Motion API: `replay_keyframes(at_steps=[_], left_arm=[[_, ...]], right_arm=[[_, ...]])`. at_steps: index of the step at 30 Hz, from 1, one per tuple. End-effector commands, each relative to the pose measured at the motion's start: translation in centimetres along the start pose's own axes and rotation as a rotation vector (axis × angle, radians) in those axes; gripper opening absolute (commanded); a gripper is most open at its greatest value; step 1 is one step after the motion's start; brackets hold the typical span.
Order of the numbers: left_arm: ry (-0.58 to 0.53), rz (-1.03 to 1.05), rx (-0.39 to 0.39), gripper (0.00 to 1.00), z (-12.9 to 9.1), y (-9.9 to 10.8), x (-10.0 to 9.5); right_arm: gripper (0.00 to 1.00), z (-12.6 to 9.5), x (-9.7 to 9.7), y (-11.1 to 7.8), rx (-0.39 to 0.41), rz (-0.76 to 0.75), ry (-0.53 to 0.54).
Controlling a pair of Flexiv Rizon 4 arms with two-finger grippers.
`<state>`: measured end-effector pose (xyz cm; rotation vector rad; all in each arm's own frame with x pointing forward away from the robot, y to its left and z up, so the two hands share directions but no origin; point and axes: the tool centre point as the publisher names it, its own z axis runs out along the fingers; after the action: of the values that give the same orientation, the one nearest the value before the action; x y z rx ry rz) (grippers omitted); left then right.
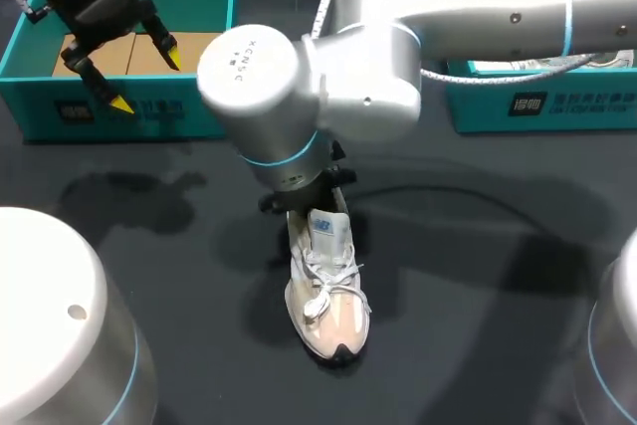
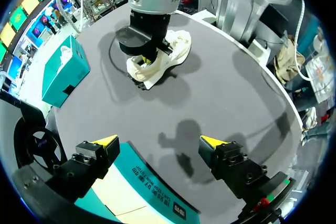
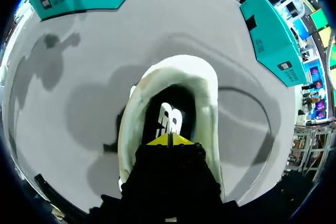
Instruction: Take the shoe out of the shoebox, open the shoe tongue, remove and reinsert the insole, then place the shoe into the shoebox
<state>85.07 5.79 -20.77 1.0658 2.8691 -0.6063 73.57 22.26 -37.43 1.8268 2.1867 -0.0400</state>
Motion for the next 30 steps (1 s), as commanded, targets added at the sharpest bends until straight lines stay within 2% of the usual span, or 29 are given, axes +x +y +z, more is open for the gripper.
replay_keyframes(at_steps=[1, 4, 6, 9, 10, 11, 12, 15, 17, 18, 24, 30], left_arm=[[0.002, 0.001, -0.001, 1.00, 0.0, 0.0, 0.0], [0.002, 0.001, -0.001, 1.00, 0.0, 0.0, 0.0], [0.002, 0.001, -0.001, 1.00, 0.0, 0.0, 0.0], [0.002, 0.001, -0.001, 1.00, 0.0, 0.0, 0.0], [0.002, 0.001, -0.001, 1.00, 0.0, 0.0, 0.0], [0.002, 0.001, -0.001, 1.00, 0.0, 0.0, 0.0], [0.002, 0.001, -0.001, 1.00, 0.0, 0.0, 0.0], [0.002, 0.001, -0.001, 1.00, 0.0, 0.0, 0.0], [0.002, 0.001, -0.001, 1.00, 0.0, 0.0, 0.0], [0.002, 0.001, -0.001, 1.00, 0.0, 0.0, 0.0], [0.002, 0.001, -0.001, 1.00, 0.0, 0.0, 0.0], [0.002, 0.001, -0.001, 1.00, 0.0, 0.0, 0.0]], right_arm=[[0.00, 0.8, 1.8, -0.4, 0.047, 0.065, -0.331], [0.00, 0.0, 1.2, -1.0, 0.066, 0.088, -0.393], [0.00, 0.0, 0.7, -1.2, 0.089, 0.089, -0.391], [0.00, 1.9, -0.6, -1.0, 0.191, 0.080, -0.206], [0.00, 2.7, -0.8, -0.8, 0.245, 0.056, -0.106], [0.00, 3.4, -0.8, -0.7, 0.264, 0.059, -0.054], [0.00, 4.2, -0.9, -0.6, 0.327, 0.029, 0.037], [0.00, 5.5, -0.8, -0.8, 0.397, 0.004, 0.165], [0.00, 5.8, -0.9, -1.0, 0.385, -0.001, 0.234], [0.00, 5.9, -1.0, -1.1, 0.404, -0.016, 0.271], [0.00, 5.5, -1.1, -1.2, 0.360, -0.079, 0.417], [0.00, 4.4, -1.0, -1.0, 0.326, -0.120, 0.494]])
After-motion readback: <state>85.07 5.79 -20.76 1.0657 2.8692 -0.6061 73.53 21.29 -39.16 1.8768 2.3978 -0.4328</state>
